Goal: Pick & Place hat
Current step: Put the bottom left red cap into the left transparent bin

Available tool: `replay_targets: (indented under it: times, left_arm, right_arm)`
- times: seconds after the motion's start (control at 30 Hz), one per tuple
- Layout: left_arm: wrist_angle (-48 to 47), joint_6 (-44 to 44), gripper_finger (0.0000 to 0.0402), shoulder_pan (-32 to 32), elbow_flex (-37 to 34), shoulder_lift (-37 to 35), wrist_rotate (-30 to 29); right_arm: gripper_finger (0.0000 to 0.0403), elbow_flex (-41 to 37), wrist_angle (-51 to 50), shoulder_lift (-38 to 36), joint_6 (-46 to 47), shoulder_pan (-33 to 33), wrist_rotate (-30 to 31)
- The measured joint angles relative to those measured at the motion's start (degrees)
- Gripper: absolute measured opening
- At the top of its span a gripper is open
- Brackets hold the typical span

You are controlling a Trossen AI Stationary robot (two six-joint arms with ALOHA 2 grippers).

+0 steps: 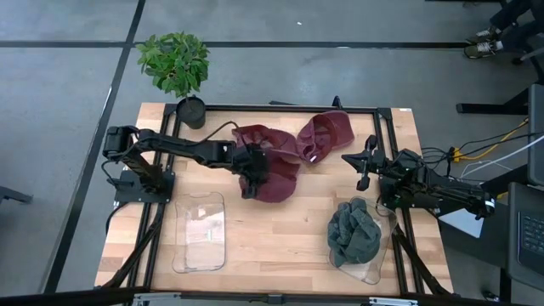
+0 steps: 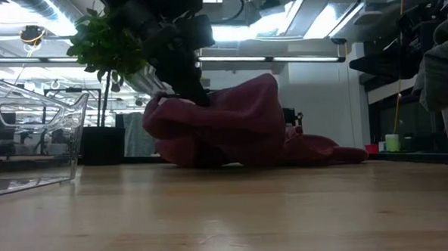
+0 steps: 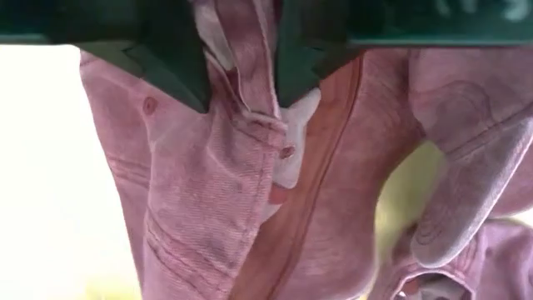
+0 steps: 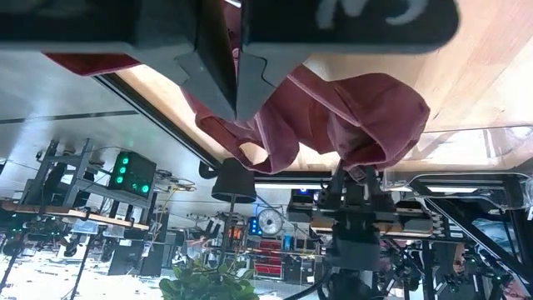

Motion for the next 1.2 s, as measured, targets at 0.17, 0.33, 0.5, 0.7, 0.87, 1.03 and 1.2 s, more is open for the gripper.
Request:
replay_targets:
  times: [0.17,0.33,0.5,0.7,0.87,1.03,1.2]
  left_arm:
    - [0.04,-0.02,0.0195,-1.01,0.02,0.00,1.73]
    - [0.07,0.02,0.0233,-2.81,0.04,-0.02,1.93]
    - [0.07,0.00,0.0241,-4.60,0.04,-0.02,0.89]
    - [4.26,-0.99,0.0242,-7.19,0.07,1.69,-0.08]
    - [9.77,-1.63,0.0238,-8.66,0.09,5.60,-6.40]
    - [10.34,-5.06,0.0230,-8.55,0.09,8.92,-4.93]
    - [10.47,-10.32,0.0197,-8.54,0.09,11.14,-2.98]
  right_arm:
    - [0.0014,-0.01,0.00,0.00,0.00,-0.01,0.00]
    - [0.0014,-0.01,0.00,0.00,0.00,-0.01,0.00]
    - [0.0014,0.00,0.00,-0.02,0.00,-0.02,0.00]
    - [0.0014,-0.01,0.00,0.00,0.00,-0.01,0.00]
    - [0.0014,0.00,0.00,0.00,0.00,-0.02,-0.02]
    - [0.0014,0.00,0.00,0.00,0.00,-0.01,-0.01]
    - [0.0014,0.00,-0.02,0.00,0.00,-0.02,0.00]
